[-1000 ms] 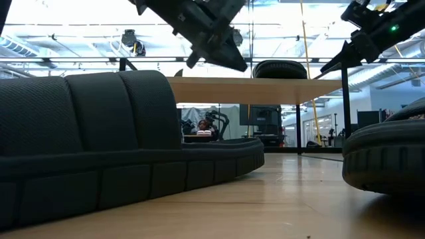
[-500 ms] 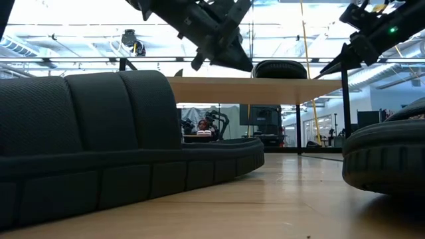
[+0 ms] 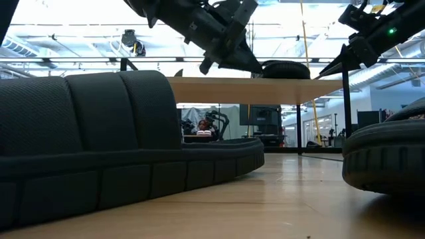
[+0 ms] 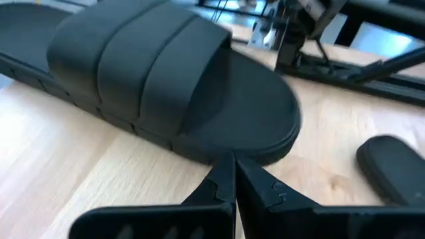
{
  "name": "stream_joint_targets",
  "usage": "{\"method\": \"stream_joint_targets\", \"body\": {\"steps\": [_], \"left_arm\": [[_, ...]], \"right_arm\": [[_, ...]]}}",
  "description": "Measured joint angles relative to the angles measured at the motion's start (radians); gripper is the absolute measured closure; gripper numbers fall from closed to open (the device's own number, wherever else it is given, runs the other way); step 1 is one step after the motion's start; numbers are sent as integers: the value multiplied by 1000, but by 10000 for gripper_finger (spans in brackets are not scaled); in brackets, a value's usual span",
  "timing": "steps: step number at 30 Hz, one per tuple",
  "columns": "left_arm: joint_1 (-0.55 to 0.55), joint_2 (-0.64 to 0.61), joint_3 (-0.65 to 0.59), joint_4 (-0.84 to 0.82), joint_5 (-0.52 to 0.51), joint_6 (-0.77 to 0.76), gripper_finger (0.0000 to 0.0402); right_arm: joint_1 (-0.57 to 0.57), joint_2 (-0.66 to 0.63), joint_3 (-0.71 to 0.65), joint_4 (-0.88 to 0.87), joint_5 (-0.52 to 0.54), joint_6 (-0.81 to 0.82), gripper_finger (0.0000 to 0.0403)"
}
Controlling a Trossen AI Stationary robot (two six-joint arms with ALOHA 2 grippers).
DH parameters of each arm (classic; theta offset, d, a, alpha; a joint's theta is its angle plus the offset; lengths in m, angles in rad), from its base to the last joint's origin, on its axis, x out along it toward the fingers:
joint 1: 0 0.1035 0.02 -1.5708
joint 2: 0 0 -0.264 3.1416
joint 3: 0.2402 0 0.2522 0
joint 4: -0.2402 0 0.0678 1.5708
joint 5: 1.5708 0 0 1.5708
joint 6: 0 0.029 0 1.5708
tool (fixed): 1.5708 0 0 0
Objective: Pick and place slides into the shelf
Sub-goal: Adjust the slide on the shelf, then put the left slide on the shelf
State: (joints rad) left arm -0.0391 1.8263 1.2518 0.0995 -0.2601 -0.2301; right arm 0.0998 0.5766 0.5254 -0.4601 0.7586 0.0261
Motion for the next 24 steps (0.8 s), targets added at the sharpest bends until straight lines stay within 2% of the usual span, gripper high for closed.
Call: {"method": "stream_joint_targets", "body": {"steps": [8, 10, 13, 16, 20, 22, 24], "left_arm": [[-12, -23, -1, 21, -1, 80, 401], [-22, -32, 0, 31, -2, 138, 401], [-59, -64, -1, 25, -3, 302, 401], [-130, -121, -1, -9, -3, 456, 401], [-246, -219, -1, -99, -20, 491, 401], [-314, -266, 0, -178, -63, 518, 401], [-388, -303, -19, -262, -165, 534, 401]], "right_arm": [[0, 0, 0, -1, 0, -1, 403], [0, 0, 0, -1, 0, -2, 403], [0, 0, 0, -1, 0, -4, 403], [0, 0, 0, -1, 0, -4, 403], [0, 0, 0, 4, -7, -1, 403], [0, 0, 0, 10, -25, -6, 403], [0, 0, 0, 21, -41, -10, 403]]}}
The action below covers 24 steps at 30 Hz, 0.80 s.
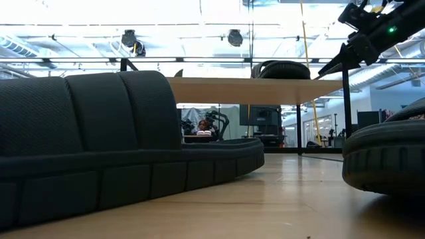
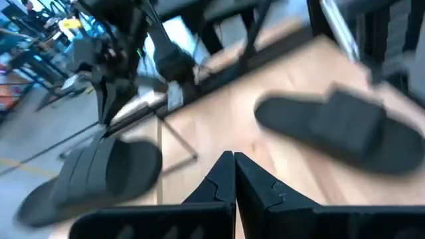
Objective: Pick and place slides into the shelf
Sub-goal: Put the left slide on the shelf
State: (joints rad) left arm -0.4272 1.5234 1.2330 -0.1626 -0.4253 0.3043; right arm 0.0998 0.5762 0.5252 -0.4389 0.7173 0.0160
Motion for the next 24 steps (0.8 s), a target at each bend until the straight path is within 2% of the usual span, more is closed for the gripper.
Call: {"method": "stream_joint_targets", "body": {"steps": [4, 9, 14, 18, 21, 24], "left_arm": [[-107, -61, -83, -61, -204, -59, 401], [-121, -158, -302, 36, -231, -178, 401], [-71, -278, -562, 292, -170, -166, 401], [-24, -404, -729, 490, -34, -108, 401], [-1, -510, -817, 574, 60, -77, 401], [8, -620, -872, 571, 60, -84, 401]], "right_arm": [[0, 0, 0, 25, -49, -10, 403], [0, 0, 0, 68, -81, -35, 403], [0, 0, 0, 112, -95, -64, 403], [0, -10, -1, 124, -95, -69, 403], [1, -26, 0, 141, -95, -96, 403], [0, -39, 0, 144, -115, -118, 403]]}}
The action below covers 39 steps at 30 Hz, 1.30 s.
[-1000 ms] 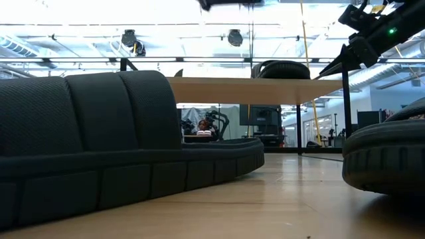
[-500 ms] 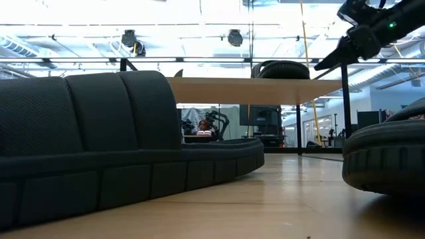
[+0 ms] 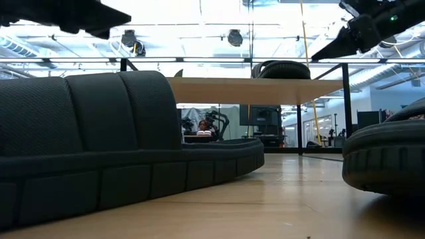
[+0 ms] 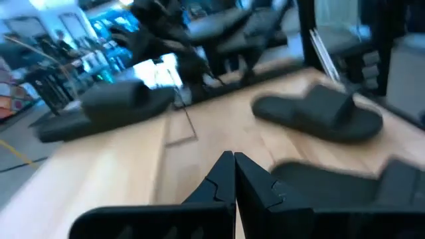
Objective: Pick and place slides into the shelf
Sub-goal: Put the left slide on the shelf
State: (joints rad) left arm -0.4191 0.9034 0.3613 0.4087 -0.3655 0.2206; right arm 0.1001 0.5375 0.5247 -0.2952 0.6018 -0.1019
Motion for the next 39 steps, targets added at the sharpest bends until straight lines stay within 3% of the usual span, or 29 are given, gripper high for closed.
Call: {"method": "stream_joint_targets", "body": {"steps": [4, 10, 16, 20, 25, 31, 39], "left_arm": [[0, -130, 10, -96, -106, -105, 401], [0, -198, 242, -733, -141, -375, 401], [0, -163, 437, -1144, 19, -620, 393], [0, -148, 449, -1242, 95, -763, 366], [-2, -116, 386, -1320, 219, -968, 302], [-18, -81, 305, -1320, 411, -1074, 196], [-63, -78, 239, -1153, 530, -1175, 69]], "right_arm": [[0, -8, 0, 7, -30, -28, 403], [0, -5, 0, -1, -31, -30, 403], [0, -4, 0, -31, -31, -16, 403], [0, -4, 0, -31, -31, -16, 403], [0, -4, 0, -32, -32, 14, 403], [0, -4, 0, -32, -123, 18, 403], [0, -4, 0, -32, -194, 30, 403]]}}
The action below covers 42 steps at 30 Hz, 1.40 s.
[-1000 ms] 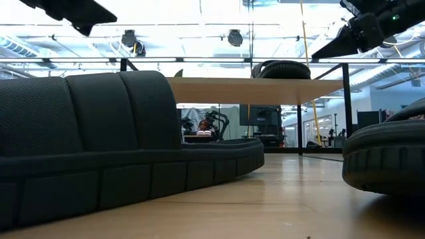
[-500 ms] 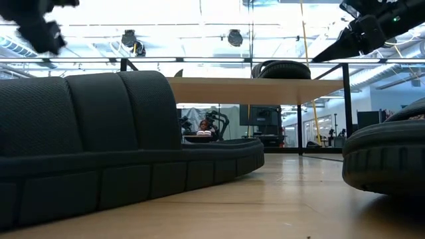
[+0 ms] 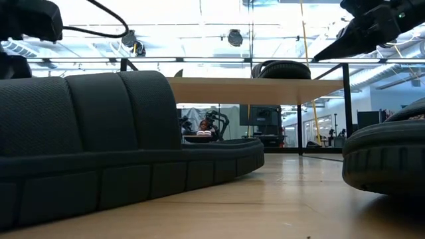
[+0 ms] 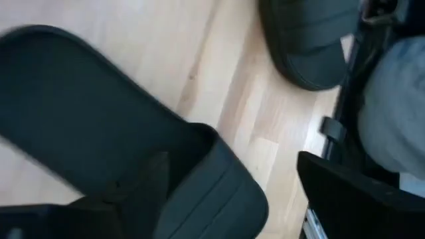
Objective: Pick and place slides into the shelf
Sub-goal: Put the left slide on the shelf
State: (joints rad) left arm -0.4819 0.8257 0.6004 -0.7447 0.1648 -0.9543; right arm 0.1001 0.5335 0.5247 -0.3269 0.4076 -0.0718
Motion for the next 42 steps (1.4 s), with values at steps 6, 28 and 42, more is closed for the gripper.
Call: {"method": "stream_joint_targets", "body": {"steps": [6, 28, 42], "left_arm": [[-64, 0, -81, 75, 1, 2, 26], [-97, -1, -327, 463, 78, 14, 180], [-97, 0, -311, 636, 14, 68, 397]], "right_arm": [[0, 0, 0, 0, -20, 3, 403], [0, 0, 1, 11, -20, 8, 403], [0, 0, 1, 7, -21, 9, 403]]}}
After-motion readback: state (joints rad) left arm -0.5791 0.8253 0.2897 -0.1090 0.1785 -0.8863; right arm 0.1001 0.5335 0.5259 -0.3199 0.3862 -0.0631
